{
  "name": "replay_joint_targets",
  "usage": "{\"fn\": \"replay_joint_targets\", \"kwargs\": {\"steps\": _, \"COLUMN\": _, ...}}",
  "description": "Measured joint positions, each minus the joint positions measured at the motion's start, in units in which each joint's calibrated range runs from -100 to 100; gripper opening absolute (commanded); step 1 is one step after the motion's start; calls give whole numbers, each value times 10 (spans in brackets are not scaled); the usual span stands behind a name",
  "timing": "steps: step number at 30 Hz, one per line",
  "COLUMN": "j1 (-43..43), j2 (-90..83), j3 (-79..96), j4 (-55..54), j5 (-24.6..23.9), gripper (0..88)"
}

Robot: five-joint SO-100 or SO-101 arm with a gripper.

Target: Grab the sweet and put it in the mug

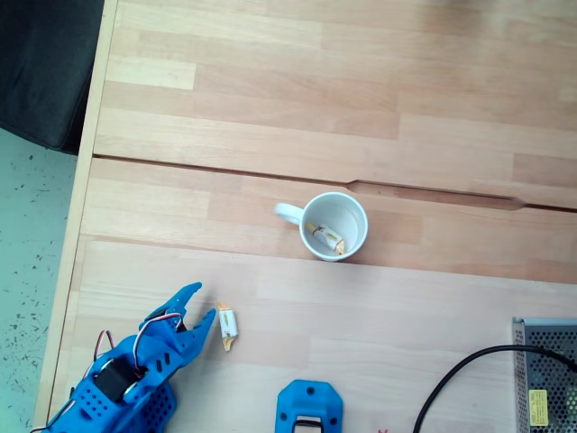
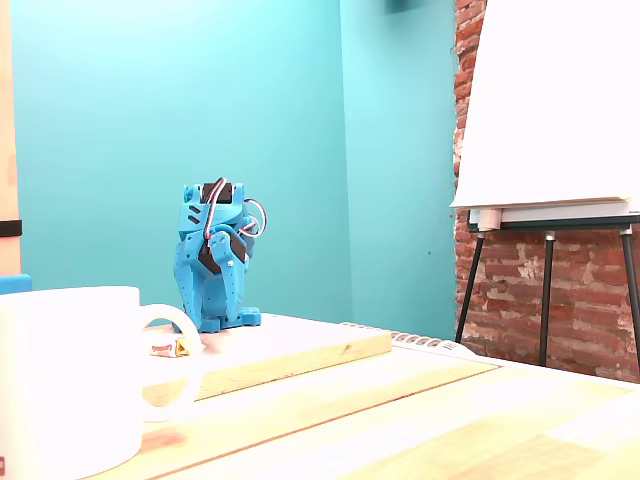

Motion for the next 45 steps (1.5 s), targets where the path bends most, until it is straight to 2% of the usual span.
{"fn": "replay_joint_targets", "kwargs": {"steps": 3, "j1": -4, "j2": 6, "j3": -1, "j4": -11, "j5": -9, "gripper": 194}}
{"fn": "replay_joint_targets", "kwargs": {"steps": 5, "j1": -75, "j2": 11, "j3": -2, "j4": -76, "j5": -54, "gripper": 194}}
{"fn": "replay_joint_targets", "kwargs": {"steps": 7, "j1": -188, "j2": 11, "j3": -2, "j4": -133, "j5": -140, "gripper": 194}}
{"fn": "replay_joint_targets", "kwargs": {"steps": 9, "j1": -264, "j2": 11, "j3": -3, "j4": -151, "j5": -242, "gripper": 194}}
{"fn": "replay_joint_targets", "kwargs": {"steps": 11, "j1": -284, "j2": 11, "j3": -3, "j4": -155, "j5": -340, "gripper": 194}}
{"fn": "replay_joint_targets", "kwargs": {"steps": 13, "j1": -290, "j2": 11, "j3": -3, "j4": -157, "j5": -399, "gripper": 194}}
{"fn": "replay_joint_targets", "kwargs": {"steps": 17, "j1": -292, "j2": 12, "j3": -3, "j4": -157, "j5": -414, "gripper": 194}}
{"fn": "replay_joint_targets", "kwargs": {"steps": 45, "j1": -292, "j2": 12, "j3": -3, "j4": -157, "j5": -415, "gripper": 194}}
